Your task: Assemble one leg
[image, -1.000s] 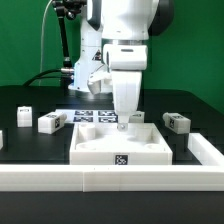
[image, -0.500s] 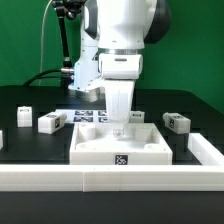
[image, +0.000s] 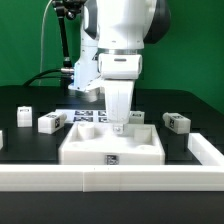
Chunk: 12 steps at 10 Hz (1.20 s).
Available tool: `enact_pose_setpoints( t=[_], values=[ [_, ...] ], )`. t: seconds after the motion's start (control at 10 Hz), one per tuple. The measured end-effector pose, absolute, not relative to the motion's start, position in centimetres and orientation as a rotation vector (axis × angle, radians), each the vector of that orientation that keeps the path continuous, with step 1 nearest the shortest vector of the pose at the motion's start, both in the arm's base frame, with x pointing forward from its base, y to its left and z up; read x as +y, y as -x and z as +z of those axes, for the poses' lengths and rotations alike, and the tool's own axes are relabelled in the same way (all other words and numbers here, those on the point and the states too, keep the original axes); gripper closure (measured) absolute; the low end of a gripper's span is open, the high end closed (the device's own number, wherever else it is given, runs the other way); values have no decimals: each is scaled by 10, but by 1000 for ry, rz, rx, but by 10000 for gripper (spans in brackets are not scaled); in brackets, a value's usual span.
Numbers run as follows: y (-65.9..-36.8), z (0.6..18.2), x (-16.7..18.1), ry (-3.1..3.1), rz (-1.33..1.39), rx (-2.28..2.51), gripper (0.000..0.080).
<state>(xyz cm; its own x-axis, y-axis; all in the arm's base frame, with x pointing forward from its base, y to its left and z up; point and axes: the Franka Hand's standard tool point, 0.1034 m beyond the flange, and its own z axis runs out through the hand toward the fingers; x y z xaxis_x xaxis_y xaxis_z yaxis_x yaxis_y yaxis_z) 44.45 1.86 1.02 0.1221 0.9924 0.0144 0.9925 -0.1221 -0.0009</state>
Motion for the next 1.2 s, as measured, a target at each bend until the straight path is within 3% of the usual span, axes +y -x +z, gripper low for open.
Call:
enact_pose_setpoints(
  t=[0.7, 1.2],
  values=[
    [-448, 10, 22, 2287, -18, -2149, 741],
    [-480, 11, 64, 2265, -61, -2192, 741]
  ],
)
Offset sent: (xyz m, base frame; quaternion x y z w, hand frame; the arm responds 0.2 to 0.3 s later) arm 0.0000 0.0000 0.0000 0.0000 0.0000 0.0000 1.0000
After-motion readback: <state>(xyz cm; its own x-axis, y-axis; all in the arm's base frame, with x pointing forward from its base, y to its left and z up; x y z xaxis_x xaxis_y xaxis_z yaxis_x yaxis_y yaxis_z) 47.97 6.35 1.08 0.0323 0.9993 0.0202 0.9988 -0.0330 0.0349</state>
